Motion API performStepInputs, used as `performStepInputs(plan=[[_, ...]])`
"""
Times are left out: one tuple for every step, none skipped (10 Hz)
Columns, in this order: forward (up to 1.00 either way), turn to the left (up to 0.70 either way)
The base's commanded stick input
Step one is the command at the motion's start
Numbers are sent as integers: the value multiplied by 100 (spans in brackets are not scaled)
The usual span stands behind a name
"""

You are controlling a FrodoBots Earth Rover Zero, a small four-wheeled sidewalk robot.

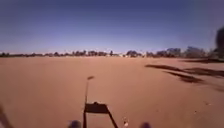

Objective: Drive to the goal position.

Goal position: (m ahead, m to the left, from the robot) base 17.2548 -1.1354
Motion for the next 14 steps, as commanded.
performStepInputs(plan=[[70,0],[70,0],[70,0],[70,0],[70,0],[70,0],[70,0],[70,0],[70,0],[70,0],[70,0],[70,0],[70,0],[70,0]])
